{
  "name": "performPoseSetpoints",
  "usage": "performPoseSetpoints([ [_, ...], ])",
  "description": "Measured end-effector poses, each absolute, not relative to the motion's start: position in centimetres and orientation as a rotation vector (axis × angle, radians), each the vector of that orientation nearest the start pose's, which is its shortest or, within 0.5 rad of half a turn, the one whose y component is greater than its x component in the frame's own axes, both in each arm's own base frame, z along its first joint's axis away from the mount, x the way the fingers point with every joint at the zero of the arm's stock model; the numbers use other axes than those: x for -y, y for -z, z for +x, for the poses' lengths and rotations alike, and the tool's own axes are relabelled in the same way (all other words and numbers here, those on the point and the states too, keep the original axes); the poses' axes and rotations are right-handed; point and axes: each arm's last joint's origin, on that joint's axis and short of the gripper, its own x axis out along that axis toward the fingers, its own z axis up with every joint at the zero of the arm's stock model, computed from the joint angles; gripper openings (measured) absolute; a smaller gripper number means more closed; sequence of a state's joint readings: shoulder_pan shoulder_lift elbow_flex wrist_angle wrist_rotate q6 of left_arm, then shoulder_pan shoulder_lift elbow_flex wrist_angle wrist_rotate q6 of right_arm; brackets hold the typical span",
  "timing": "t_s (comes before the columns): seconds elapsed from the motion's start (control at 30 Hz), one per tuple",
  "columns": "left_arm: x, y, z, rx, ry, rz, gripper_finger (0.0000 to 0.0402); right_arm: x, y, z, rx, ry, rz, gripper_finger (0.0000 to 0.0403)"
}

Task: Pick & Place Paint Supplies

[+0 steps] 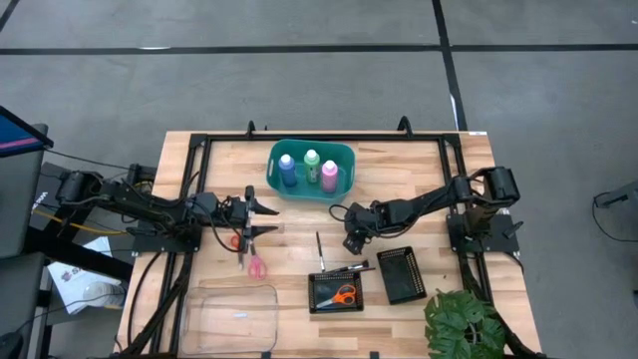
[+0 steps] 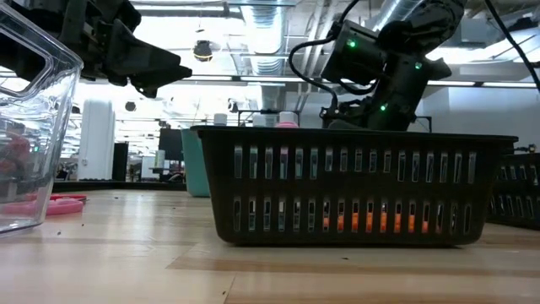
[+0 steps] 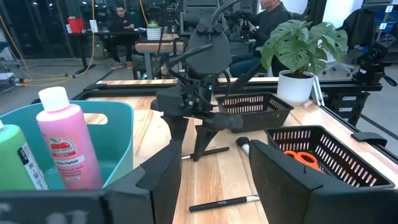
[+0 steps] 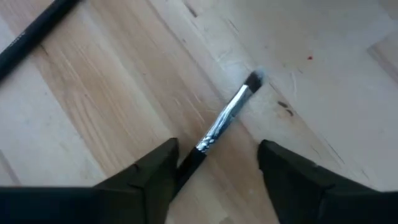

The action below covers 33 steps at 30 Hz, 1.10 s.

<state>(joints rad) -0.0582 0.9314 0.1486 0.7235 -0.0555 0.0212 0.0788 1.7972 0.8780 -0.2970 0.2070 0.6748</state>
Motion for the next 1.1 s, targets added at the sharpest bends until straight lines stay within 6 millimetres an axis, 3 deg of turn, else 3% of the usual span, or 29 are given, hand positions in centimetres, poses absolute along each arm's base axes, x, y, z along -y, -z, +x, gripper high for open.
performPoseSetpoints([
  [0.3, 0.9, -18.0, 17.5, -0.059, 0.003, 0.025, 0.0176, -2.7, -11.1, 30.9, -1.12, 0.449, 0.402, 0.0017],
  [0.67, 0.9, -18.0, 17.5, -0.059, 0.003, 0.025, 0.0176, -3.5, -11.4, 30.9, -1.136, 0.414, 0.341, 0.0004],
  [1.1, 0.9, -17.9, 17.5, -0.06, 0.003, 0.025, 0.0176, -6.1, -14.7, 33.2, -1.086, 0.329, 0.205, 0.0003],
])
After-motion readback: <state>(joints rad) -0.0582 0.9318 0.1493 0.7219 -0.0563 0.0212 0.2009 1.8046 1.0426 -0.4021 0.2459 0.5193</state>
